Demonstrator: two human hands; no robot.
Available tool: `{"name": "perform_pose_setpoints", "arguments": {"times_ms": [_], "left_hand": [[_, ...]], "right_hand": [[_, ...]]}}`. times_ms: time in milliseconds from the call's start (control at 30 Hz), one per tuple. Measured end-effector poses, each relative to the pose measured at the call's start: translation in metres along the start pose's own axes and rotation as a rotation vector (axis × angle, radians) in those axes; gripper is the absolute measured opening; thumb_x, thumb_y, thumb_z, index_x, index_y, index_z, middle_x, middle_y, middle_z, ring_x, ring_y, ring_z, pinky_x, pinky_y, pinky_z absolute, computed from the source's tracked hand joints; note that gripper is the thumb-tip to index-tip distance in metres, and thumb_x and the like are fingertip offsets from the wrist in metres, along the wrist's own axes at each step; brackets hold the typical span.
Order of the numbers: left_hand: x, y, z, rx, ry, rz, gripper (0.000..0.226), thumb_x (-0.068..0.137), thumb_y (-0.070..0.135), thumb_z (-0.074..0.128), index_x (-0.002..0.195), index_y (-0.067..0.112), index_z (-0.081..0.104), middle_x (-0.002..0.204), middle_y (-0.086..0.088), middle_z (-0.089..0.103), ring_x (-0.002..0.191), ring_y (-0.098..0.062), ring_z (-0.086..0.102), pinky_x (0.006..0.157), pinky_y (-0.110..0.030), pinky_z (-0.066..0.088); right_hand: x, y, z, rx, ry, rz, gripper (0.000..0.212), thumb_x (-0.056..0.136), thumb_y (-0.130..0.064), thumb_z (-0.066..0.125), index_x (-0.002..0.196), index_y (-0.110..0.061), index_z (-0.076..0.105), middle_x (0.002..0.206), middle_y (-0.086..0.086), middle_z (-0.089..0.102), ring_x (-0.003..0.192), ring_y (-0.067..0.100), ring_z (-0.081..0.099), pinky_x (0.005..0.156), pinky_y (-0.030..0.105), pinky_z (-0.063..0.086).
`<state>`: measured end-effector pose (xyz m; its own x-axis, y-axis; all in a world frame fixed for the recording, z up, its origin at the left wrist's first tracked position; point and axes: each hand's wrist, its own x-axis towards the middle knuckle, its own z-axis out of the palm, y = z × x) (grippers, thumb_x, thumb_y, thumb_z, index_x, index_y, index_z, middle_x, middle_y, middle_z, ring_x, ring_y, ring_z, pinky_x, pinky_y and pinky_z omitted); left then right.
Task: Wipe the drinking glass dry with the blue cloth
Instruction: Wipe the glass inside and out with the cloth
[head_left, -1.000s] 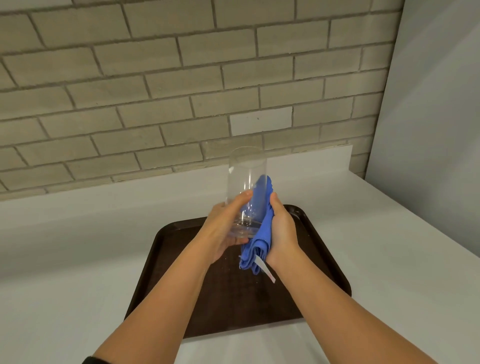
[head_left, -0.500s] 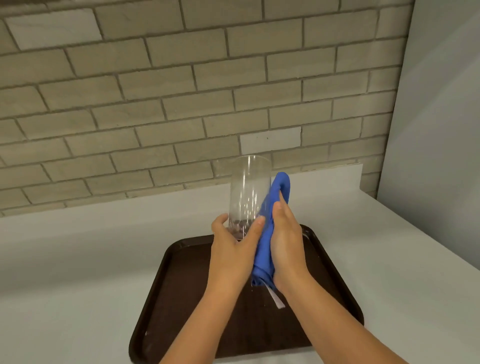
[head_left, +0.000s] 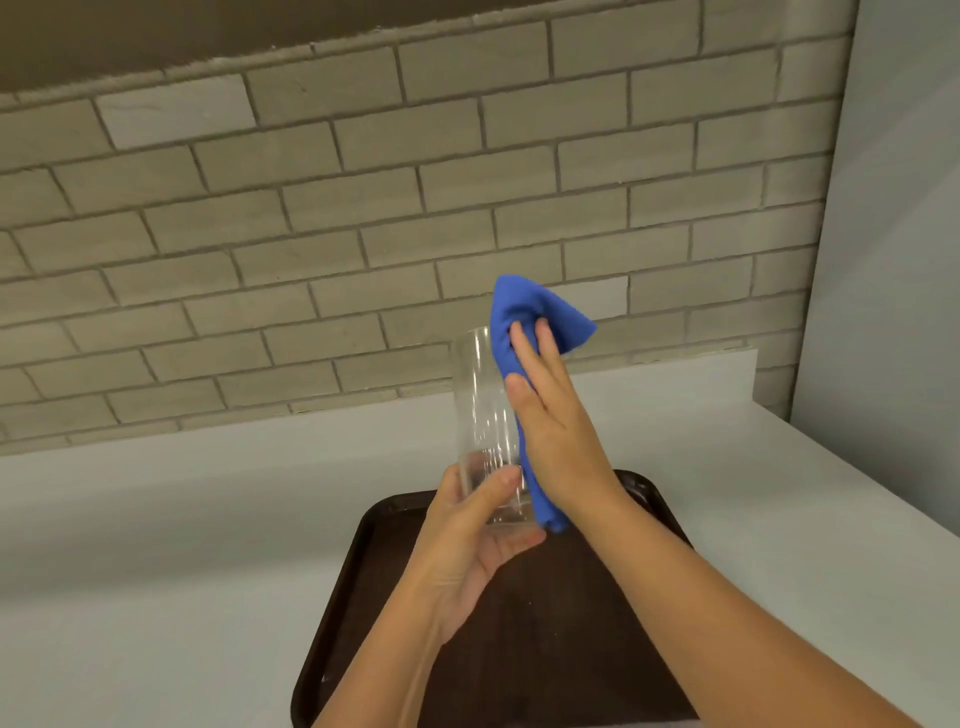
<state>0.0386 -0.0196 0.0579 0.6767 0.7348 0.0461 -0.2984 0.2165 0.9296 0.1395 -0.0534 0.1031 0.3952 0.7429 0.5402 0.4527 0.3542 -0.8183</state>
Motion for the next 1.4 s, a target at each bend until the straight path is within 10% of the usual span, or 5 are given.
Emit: {"name": "perform_pose_setpoints", "arguments": {"times_ms": [367, 567, 767, 1167, 1400], "left_hand": [[0.011, 0.008, -0.007, -0.015, -0.116, 0.002, 0.025, 0.071, 0.031, 0.065, 0.091, 0.020, 0.074, 0.094, -0.006, 0.074, 0.083, -0.019, 0.071, 0.074, -0.034, 0.058], [0.003, 0.007, 0.018, 0.446, 0.053, 0.110, 0.080, 0.063, 0.066, 0.060, 0.133, 0.028, 0.048, 0.129, 0.002, 0.060, 0.118, -0.020, 0.057, 0.089, -0.034, 0.048], [-0.018, -0.010, 0.031, 0.503, 0.302, 0.235, 0.037, 0.086, 0.044, 0.050, 0.115, 0.029, 0.033, 0.103, 0.000, 0.060, 0.090, -0.020, 0.067, 0.078, -0.026, 0.052], [-0.026, -0.036, 0.014, 0.284, 0.153, 0.036, 0.085, 0.057, 0.045, 0.080, 0.128, 0.016, 0.045, 0.123, -0.011, 0.062, 0.106, -0.022, 0.065, 0.087, -0.036, 0.055], [-0.027, -0.031, 0.014, 0.001, -0.026, -0.007, 0.092, 0.050, 0.045, 0.083, 0.127, 0.012, 0.046, 0.111, -0.013, 0.065, 0.083, -0.020, 0.071, 0.063, -0.032, 0.058]], "right_hand": [[-0.023, 0.016, 0.007, 0.385, 0.171, 0.281, 0.043, 0.096, -0.033, 0.030, 0.139, -0.031, 0.031, 0.112, -0.013, 0.057, 0.095, 0.005, 0.061, 0.073, 0.016, 0.051], [-0.031, 0.013, -0.005, 0.498, 0.264, 0.327, 0.044, 0.095, -0.035, 0.032, 0.135, -0.021, 0.040, 0.135, 0.007, 0.053, 0.120, 0.020, 0.053, 0.107, 0.042, 0.040], [-0.043, 0.006, -0.017, 0.414, 0.265, 0.297, 0.043, 0.096, -0.034, 0.030, 0.137, -0.024, 0.037, 0.141, -0.001, 0.046, 0.122, 0.011, 0.049, 0.109, 0.032, 0.036], [-0.091, 0.019, -0.004, 0.135, 0.025, 0.033, 0.036, 0.094, -0.037, 0.028, 0.121, -0.058, 0.015, 0.157, -0.010, 0.007, 0.142, -0.001, 0.007, 0.119, 0.026, 0.013], [-0.040, 0.012, -0.017, -0.099, 0.034, -0.075, 0.046, 0.095, -0.028, 0.029, 0.140, -0.030, 0.017, 0.156, -0.003, 0.005, 0.141, 0.006, 0.005, 0.110, 0.010, 0.009]]}}
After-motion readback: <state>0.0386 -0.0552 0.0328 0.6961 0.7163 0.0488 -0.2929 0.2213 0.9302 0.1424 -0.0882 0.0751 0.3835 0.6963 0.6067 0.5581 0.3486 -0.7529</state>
